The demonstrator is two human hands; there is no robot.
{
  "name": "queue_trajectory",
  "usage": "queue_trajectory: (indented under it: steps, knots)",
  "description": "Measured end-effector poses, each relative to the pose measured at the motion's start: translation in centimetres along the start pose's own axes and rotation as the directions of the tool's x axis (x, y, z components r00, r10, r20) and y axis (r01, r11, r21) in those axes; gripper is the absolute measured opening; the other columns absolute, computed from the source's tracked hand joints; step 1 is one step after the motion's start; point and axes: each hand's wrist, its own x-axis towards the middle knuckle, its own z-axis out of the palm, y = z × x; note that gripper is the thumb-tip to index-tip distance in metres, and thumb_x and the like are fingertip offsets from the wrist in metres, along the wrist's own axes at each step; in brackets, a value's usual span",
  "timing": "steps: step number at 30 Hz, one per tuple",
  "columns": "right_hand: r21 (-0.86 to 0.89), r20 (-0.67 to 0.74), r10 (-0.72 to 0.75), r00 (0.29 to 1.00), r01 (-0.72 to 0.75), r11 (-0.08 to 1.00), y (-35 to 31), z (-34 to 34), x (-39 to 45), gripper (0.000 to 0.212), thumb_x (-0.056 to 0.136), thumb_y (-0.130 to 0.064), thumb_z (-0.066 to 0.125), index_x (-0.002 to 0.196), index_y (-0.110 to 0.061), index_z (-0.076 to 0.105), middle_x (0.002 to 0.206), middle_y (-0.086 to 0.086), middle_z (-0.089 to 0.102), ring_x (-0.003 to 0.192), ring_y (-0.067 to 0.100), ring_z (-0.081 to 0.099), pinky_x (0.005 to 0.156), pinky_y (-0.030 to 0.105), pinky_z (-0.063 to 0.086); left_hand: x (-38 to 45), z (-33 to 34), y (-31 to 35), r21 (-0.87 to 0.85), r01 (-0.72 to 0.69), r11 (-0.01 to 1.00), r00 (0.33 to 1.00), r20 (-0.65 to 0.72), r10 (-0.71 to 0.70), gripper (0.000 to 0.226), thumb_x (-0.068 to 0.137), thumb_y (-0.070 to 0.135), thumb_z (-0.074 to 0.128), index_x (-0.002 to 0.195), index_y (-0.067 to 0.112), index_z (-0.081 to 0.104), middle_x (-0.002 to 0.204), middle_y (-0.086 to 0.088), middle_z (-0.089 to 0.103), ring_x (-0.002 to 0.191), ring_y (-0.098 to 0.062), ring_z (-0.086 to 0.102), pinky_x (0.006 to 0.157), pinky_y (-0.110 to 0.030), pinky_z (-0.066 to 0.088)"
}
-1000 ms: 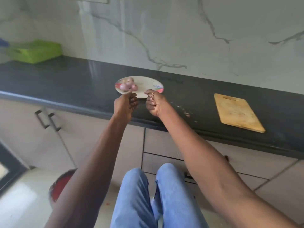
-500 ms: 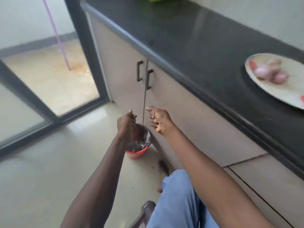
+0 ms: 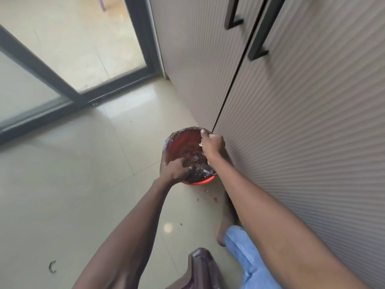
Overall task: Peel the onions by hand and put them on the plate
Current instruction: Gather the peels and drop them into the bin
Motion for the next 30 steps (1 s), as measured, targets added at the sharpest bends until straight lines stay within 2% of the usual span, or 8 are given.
queue_trajectory:
  steps: [6, 12, 15, 18, 21, 24, 26, 30]
  knots:
    - [-0.254, 0.439, 0.238, 0.866, -0.134, 0.958, 2.0, 3.1, 2.8, 0.057, 0.101, -0.047, 0.048, 0.129, 0.001, 0.059, 0.126, 0.017, 0.064, 0.114, 0.034, 0.062, 0.093, 0.037, 0.048, 2.5, 1.2, -1.7, -0.329, -0.008, 0.944, 0.947, -0.306, -0.099, 0.043, 0.106, 0.028, 0.04, 0.066, 0.014, 0.047, 0.069, -0.004, 0.055, 0.071, -0.026, 0.052, 0.063, -0.034, 0.036]
    - [-0.432, 0.178, -0.151, 0.972, 0.215, 0.876, 1.8, 2.6, 2.8, 0.015, 0.087, -0.01, 0.063, 0.101, -0.005, 0.063, 0.111, 0.015, 0.066, 0.101, 0.032, 0.063, 0.076, 0.033, 0.047, 3.2, 0.1, -0.8, -0.385, 0.007, 0.923, 0.931, -0.333, -0.147, 0.043, 0.104, 0.031, 0.044, 0.079, 0.0, 0.061, 0.082, -0.014, 0.069, 0.079, -0.032, 0.064, 0.076, -0.043, 0.05]
    - [-0.511, 0.503, 0.092, 0.859, 0.21, 0.833, 2.0, 2.6, 2.1, 0.031, 0.092, -0.023, 0.066, 0.119, -0.009, 0.061, 0.134, 0.022, 0.058, 0.132, 0.035, 0.047, 0.111, 0.039, 0.035, 2.7, 0.0, -0.3, -0.38, 0.005, 0.925, 0.92, -0.36, -0.153, 0.039, 0.103, 0.03, 0.045, 0.077, 0.005, 0.061, 0.082, -0.013, 0.069, 0.077, -0.03, 0.062, 0.074, -0.04, 0.049]
    - [-0.264, 0.343, -0.052, 0.938, 0.149, 0.953, 0.8, 1.8, 0.8, 0.026, 0.1, -0.029, 0.057, 0.107, -0.006, 0.066, 0.112, 0.021, 0.07, 0.099, 0.032, 0.066, 0.082, 0.039, 0.051, 1.6, -0.2, 0.7, -0.408, -0.003, 0.913, 0.898, -0.403, -0.178, 0.04, 0.103, 0.028, 0.044, 0.069, 0.008, 0.053, 0.07, -0.008, 0.061, 0.068, -0.027, 0.053, 0.065, -0.038, 0.041]
    - [-0.243, 0.089, -0.152, 0.984, 0.17, 0.955, -1.4, 0.4, -0.6, 0.045, 0.095, -0.05, 0.058, 0.081, -0.008, 0.065, 0.081, 0.014, 0.067, 0.068, 0.026, 0.057, 0.058, 0.032, 0.038, -0.1, -0.6, 2.0, -0.42, -0.024, 0.907, 0.875, -0.447, -0.185, 0.04, 0.103, 0.029, 0.044, 0.068, 0.012, 0.051, 0.067, -0.003, 0.057, 0.067, -0.026, 0.051, 0.065, -0.037, 0.04]
    - [-0.239, 0.306, -0.07, 0.949, 0.148, 0.96, -4.1, -2.0, -3.2, 0.076, 0.092, -0.078, 0.026, 0.1, -0.015, 0.068, 0.108, 0.015, 0.068, 0.103, 0.032, 0.065, 0.085, 0.039, 0.049, -2.2, -1.2, 3.6, -0.397, -0.035, 0.917, 0.879, -0.448, -0.161, 0.038, 0.103, 0.034, 0.041, 0.072, 0.015, 0.052, 0.074, -0.004, 0.061, 0.073, -0.028, 0.056, 0.07, -0.039, 0.046]
    - [-0.039, 0.539, 0.044, 0.841, -0.028, 0.999, -5.6, -4.3, -5.7, 0.081, 0.098, -0.07, 0.014, 0.143, -0.012, 0.049, 0.145, 0.013, 0.048, 0.138, 0.029, 0.041, 0.113, 0.043, 0.03, -4.1, -1.6, 4.9, -0.391, -0.057, 0.919, 0.891, -0.436, -0.13, 0.032, 0.103, 0.034, 0.041, 0.083, 0.014, 0.058, 0.088, -0.007, 0.068, 0.084, -0.031, 0.062, 0.078, -0.041, 0.05]
    - [0.282, 0.616, 0.097, 0.782, -0.334, 0.899, -6.2, -8.7, -9.6, 0.1, 0.091, -0.079, 0.012, 0.154, -0.002, 0.025, 0.163, 0.014, 0.018, 0.151, 0.03, 0.014, 0.122, 0.046, 0.013, -9.3, -2.6, 7.9, -0.472, -0.134, 0.872, 0.892, -0.44, -0.1, 0.031, 0.104, 0.027, 0.046, 0.099, 0.006, 0.068, 0.087, -0.007, 0.069, 0.082, -0.027, 0.066, 0.08, -0.038, 0.052]
